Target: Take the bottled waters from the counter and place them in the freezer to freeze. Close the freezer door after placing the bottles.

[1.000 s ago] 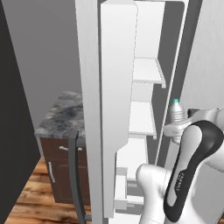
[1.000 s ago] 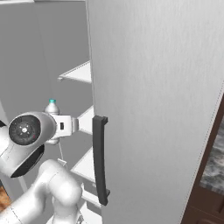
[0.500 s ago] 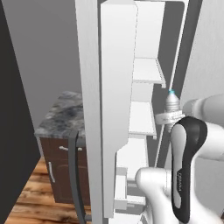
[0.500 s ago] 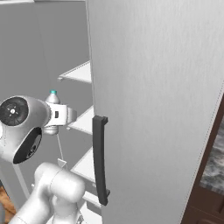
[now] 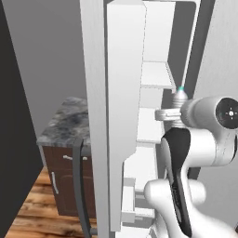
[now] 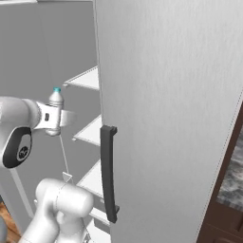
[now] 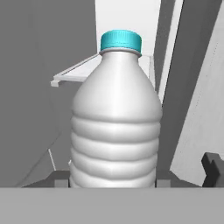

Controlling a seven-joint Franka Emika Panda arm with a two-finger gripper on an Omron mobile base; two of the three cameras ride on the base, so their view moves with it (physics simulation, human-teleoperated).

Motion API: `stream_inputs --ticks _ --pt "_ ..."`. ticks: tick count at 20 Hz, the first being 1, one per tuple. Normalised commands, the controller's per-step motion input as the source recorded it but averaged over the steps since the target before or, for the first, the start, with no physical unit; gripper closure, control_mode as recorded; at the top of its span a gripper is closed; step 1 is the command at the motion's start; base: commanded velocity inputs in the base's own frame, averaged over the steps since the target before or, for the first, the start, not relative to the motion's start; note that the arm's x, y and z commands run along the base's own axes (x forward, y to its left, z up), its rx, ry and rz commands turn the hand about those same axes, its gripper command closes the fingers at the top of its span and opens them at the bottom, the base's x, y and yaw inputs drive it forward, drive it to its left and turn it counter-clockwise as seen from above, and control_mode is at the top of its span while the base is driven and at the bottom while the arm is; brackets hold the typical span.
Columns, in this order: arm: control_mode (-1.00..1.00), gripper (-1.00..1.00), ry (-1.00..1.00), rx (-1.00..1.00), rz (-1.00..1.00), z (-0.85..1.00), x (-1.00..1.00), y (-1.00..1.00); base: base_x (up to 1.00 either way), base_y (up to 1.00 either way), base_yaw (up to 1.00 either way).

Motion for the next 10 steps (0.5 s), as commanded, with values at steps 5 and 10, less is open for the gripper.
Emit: stream_inputs --ticks 5,10 --pt "-1.0 1.0 -0.22 -0.02 -0.12 0.08 0.2 0.02 0.0 0.0 0.0" --pt "-1.0 1.0 -0.13 -0.02 -0.02 0.07 0.24 0.0 0.0 0.0 0.0"
